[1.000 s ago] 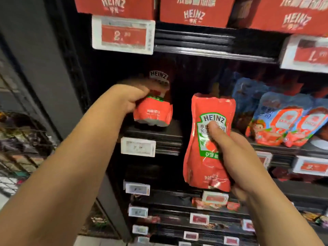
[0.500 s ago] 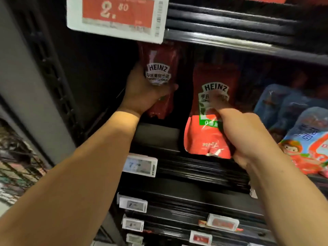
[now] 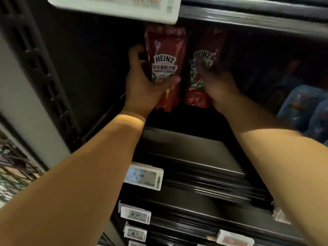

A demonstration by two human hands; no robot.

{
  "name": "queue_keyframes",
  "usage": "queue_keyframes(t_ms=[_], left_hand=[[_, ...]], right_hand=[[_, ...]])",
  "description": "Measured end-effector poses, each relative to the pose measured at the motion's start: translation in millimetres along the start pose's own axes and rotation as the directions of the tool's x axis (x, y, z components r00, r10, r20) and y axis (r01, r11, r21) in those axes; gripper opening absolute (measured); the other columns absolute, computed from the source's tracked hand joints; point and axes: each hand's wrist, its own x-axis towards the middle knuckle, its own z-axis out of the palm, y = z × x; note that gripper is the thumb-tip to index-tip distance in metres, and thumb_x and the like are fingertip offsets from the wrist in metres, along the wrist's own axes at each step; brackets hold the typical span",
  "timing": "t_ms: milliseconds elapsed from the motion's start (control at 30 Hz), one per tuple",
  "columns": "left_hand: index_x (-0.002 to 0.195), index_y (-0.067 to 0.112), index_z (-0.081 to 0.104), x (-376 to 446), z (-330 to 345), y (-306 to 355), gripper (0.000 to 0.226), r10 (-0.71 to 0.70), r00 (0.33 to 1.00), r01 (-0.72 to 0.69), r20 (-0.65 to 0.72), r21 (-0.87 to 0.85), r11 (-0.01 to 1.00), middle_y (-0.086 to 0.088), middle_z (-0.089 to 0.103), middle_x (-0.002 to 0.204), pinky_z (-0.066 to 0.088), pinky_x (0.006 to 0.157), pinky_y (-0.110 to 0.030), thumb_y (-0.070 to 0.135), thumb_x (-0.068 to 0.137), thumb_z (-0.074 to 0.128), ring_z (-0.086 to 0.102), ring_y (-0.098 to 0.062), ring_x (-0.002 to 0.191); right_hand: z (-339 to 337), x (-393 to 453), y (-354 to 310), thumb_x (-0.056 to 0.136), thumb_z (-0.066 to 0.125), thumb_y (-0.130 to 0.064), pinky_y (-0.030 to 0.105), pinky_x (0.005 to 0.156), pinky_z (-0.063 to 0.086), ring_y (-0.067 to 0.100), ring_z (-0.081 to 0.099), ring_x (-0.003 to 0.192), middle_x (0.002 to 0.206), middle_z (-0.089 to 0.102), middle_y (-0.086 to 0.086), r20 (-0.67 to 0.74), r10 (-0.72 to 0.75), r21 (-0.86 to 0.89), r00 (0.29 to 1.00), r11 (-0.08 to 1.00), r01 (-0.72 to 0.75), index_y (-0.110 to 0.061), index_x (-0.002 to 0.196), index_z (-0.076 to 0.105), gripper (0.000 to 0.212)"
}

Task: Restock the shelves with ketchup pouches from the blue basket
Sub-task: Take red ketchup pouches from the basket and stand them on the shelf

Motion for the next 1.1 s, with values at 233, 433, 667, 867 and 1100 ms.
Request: queue_keyframes(t_ms=[233,433,667,867,1100], left_hand=[[0.159,0.02,0.022,6.7,-0.2,-9.4,0.096,-0.002,1.0,-0.003,0.023,0.197,0.98,-0.008,0.057,0.137,0.05,0.105,-0.038,0.033,0.083,0.079,0.059,-0.015,0.125],[0.161,0.028,0.005,-4.7,5.8,-9.1,0.116,0.083,0.993,-0.118,0.087,0.572,0.812,-0.011,0.039,0.148,0.028,0.106,-0.025,0.03,0.075,0.083,0.04,-0.025,0.136],[0.16,0.029,0.004,33.1,24.3,-25.3,0.113,-0.133,0.96,-0.041,0.246,0.597,0.802,-0.009,0.054,0.14,0.043,0.108,-0.034,0.025,0.079,0.083,0.053,-0.027,0.13],[0.161,0.029,-0.002,57.0,45.2,-49.0,0.104,-0.174,0.962,0.027,0.211,0.559,0.829,-0.019,0.051,0.142,0.046,0.105,-0.035,0.02,0.09,0.073,0.055,-0.032,0.126],[0.159,0.042,0.002,57.3,48.1,-52.4,0.101,-0.15,0.984,0.084,0.093,0.499,0.862,-0.023,0.04,0.135,0.044,0.102,-0.037,0.023,0.089,0.072,0.055,-0.039,0.118]], right_hand=[[2.4,-1.0,37.1,0.097,0.065,-0.035,0.037,0.097,0.056,0.01,0.069,0.105,0.118,0.071,-0.003,-0.02,-0.153,-0.017,0.988,0.988,0.153,-0.019,0.129,0.054,0.037],[-3.9,8.4,41.5,0.098,0.061,-0.038,0.01,0.086,0.038,0.02,0.06,0.119,0.134,0.061,0.005,-0.134,-0.231,-0.25,0.964,0.949,0.193,-0.01,0.149,0.038,0.062],[-4.8,14.1,47.0,0.099,0.054,-0.038,0.042,0.1,0.052,0.034,0.061,0.118,0.134,0.06,0.012,-0.199,-0.172,-0.365,0.965,0.927,0.09,-0.017,0.148,0.033,0.058],[-7.4,24.4,55.4,0.102,0.047,-0.042,0.042,0.098,0.051,0.038,0.06,0.118,0.135,0.059,0.016,-0.245,-0.216,-0.458,0.945,0.885,0.083,-0.012,0.147,0.036,0.055],[9.4,47.3,54.4,0.103,0.04,-0.047,0.043,0.109,0.041,0.038,0.05,0.13,0.147,0.047,0.017,-0.183,-0.088,-0.561,0.979,0.827,-0.03,-0.015,0.152,0.028,0.06]])
